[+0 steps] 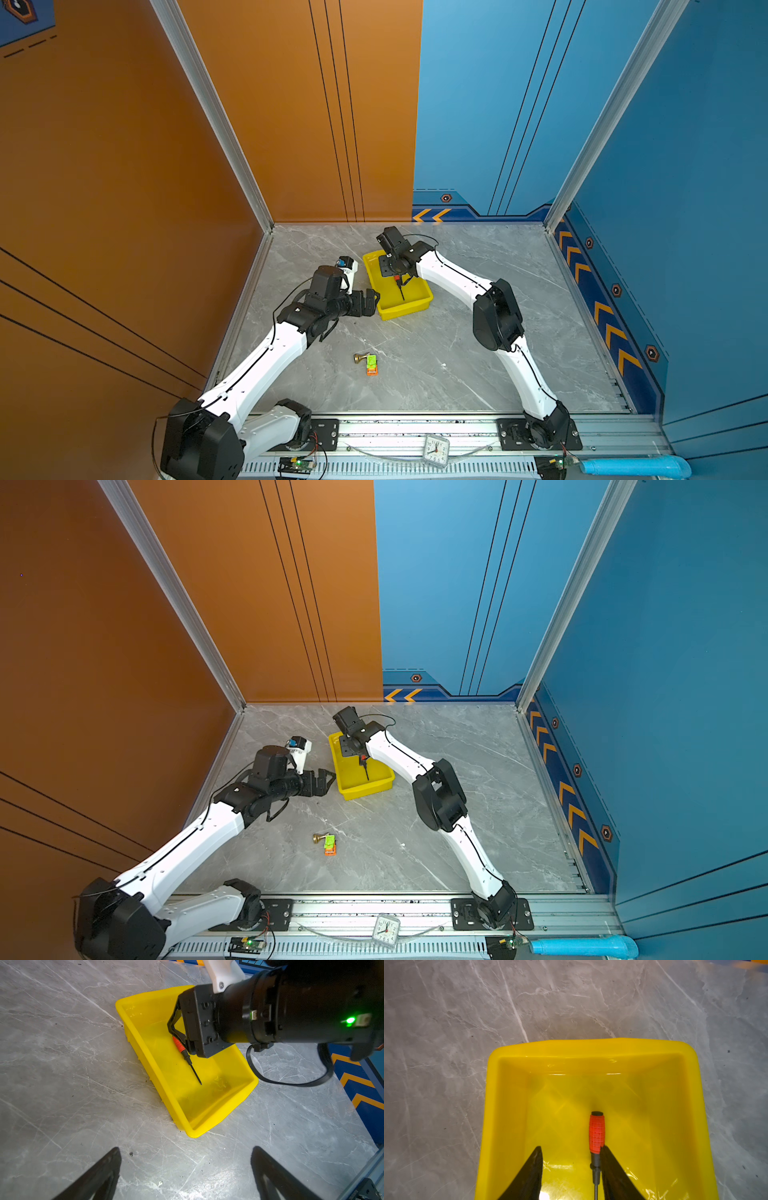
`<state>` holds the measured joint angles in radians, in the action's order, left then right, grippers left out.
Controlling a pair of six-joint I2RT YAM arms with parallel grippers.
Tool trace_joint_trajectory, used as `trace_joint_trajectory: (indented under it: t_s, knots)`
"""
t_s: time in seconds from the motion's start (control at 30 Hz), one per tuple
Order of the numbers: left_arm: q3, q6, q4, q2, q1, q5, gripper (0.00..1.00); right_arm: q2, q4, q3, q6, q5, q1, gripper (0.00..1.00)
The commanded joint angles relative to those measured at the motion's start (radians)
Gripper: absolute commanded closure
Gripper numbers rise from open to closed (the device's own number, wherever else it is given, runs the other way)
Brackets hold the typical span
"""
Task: Put the screwdriver in the bin
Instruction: 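Open the right gripper to release the screwdriver into the bin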
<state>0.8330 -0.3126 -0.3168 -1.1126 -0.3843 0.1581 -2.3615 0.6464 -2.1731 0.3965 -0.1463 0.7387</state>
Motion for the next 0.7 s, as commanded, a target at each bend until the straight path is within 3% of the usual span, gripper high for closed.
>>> trace_joint_trajectory:
  t_s: [0.0, 0.37, 0.53, 0.67]
  knots:
    - [-0.019, 0.02, -0.052, 0.033, 0.009, -0.023, 0.02, 0.041, 0.024, 0.029, 0.004, -0.044, 0.011, 0.52]
    - [-0.032, 0.026, -0.125, 0.093, 0.011, -0.068, 0.02, 0.141, 0.024, 0.101, -0.005, -0.078, 0.038, 0.45]
    - [-0.026, 0.019, -0.213, 0.106, 0.013, -0.188, 0.02, 0.244, 0.002, 0.204, -0.02, -0.075, 0.041, 0.4]
    - [-0.044, 0.036, -0.242, 0.134, 0.016, -0.215, 0.02, 0.357, -0.022, 0.319, -0.036, -0.074, 0.039, 0.36]
